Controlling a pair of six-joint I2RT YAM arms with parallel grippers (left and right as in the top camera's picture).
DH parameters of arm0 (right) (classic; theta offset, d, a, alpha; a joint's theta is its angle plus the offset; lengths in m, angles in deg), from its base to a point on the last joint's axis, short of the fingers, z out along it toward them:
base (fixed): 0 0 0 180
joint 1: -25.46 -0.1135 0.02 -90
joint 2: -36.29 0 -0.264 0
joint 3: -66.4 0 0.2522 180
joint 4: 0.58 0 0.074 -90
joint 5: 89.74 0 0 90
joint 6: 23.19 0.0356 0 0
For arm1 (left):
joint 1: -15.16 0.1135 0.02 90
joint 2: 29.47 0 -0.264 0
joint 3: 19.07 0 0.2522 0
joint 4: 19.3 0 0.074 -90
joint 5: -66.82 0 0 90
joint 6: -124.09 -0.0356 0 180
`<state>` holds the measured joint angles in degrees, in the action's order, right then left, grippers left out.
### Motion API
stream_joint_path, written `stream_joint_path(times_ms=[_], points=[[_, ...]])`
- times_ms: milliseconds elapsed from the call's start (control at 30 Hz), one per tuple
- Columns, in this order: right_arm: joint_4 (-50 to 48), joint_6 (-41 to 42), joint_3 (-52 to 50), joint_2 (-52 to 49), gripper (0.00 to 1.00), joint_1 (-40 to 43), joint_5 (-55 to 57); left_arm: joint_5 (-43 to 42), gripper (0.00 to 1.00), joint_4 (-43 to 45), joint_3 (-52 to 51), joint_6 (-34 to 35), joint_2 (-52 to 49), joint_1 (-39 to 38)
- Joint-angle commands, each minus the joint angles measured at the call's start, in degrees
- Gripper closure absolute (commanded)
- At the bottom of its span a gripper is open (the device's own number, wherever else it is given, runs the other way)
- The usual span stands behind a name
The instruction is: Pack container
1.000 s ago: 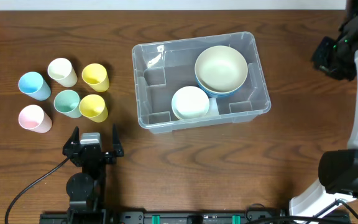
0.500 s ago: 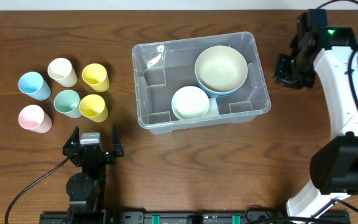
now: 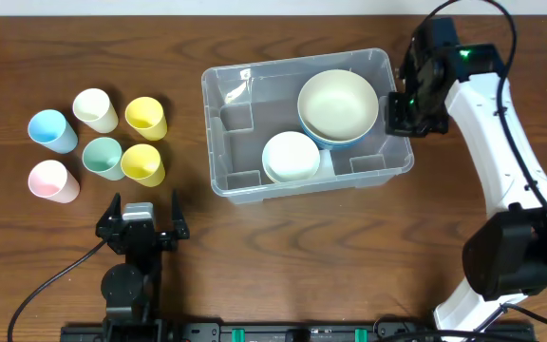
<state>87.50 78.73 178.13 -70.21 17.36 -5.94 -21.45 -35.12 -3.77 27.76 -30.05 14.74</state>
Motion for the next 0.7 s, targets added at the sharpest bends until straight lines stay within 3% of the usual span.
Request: stream_joint_path(times_ms=[0,667], points=[[0.2,-1.3,-2.3,0.0,0.99,-1.9,0.0,1.3,0.02,-1.9,-1.3,-1.0,0.3,0.3],[4.8,-1.2,-4.9,0.0,0.99,-2.6,-0.1,1.3,0.02,-1.9,-1.3,-1.0,0.3,0.3]])
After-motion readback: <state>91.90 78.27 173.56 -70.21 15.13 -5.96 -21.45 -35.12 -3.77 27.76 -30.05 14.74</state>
